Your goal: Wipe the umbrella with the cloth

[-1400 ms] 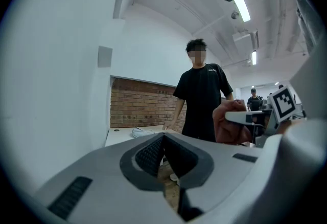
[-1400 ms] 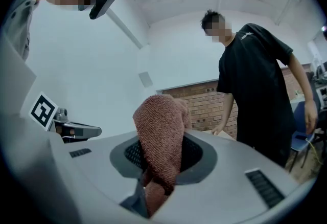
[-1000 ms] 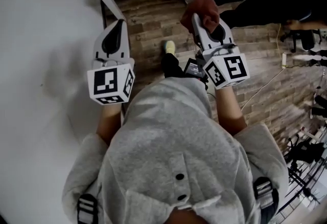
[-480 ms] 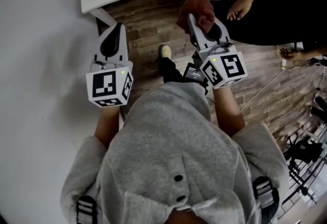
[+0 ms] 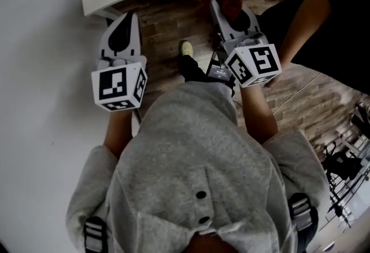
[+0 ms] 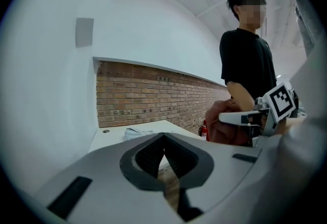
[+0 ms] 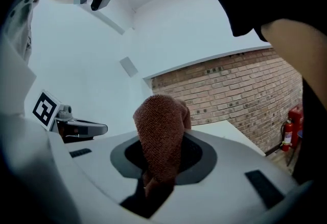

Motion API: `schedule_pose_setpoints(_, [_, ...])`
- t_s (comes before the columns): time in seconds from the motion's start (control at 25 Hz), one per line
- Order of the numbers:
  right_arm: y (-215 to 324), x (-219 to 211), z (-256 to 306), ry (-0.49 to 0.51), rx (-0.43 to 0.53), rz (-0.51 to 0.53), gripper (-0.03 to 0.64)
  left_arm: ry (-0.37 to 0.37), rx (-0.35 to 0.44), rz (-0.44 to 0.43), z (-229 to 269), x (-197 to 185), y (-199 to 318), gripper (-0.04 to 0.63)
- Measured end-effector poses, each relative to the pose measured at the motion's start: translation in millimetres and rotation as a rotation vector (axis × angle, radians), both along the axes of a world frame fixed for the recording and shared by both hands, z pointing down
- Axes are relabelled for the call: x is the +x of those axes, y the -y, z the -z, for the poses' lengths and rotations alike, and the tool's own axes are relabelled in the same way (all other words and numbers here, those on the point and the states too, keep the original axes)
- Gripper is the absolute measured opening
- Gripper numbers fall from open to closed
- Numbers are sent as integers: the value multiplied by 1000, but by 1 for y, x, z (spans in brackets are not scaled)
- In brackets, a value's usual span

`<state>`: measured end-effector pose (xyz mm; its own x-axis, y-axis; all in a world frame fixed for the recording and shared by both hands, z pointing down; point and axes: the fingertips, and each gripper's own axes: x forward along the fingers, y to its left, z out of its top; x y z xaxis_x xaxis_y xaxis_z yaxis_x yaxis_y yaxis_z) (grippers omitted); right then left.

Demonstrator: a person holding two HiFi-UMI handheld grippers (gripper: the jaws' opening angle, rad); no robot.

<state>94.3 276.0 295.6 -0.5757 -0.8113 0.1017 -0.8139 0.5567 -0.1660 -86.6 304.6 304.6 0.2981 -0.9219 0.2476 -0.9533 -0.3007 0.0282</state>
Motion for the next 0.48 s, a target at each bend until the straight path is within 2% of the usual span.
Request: schedule_pose_setpoints(0.48, [47, -15, -6, -6, -31, 55, 100, -1, -23, 36, 4, -3, 44, 15])
